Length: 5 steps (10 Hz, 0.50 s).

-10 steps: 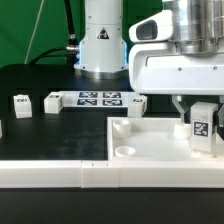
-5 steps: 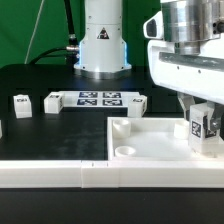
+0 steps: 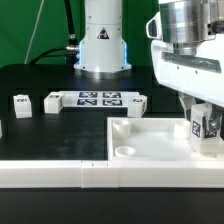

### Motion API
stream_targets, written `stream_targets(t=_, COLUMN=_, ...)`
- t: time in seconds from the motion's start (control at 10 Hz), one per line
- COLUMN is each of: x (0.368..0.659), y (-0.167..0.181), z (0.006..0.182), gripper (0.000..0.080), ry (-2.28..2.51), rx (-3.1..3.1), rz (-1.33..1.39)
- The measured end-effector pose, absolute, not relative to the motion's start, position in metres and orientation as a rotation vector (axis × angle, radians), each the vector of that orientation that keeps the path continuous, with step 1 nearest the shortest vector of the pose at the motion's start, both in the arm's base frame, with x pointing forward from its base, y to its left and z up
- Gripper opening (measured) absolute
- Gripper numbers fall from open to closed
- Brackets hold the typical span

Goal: Assemble one leg

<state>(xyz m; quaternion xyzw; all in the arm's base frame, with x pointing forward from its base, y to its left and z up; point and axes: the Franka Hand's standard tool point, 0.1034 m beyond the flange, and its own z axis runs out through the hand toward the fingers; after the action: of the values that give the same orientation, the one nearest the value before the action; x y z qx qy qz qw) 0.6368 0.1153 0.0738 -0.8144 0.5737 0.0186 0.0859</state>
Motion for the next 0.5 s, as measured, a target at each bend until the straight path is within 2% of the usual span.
stream_targets(t=0.1, x=0.6353, y=0.1181, z=0.0749, gripper=0.0487, ry=1.549, rx=-2.543, rz=0.062)
stream_targets(t=0.2, x=0.6345, y=0.1208, z=0.0773, gripper=0.0616, ry=1.341, rx=-2.674, rz=0.065)
stream_targets(t=0.5, x=0.6336, y=0.1199, z=0.0782, gripper=0.0643, ry=0.771, rx=-2.910, rz=0.085)
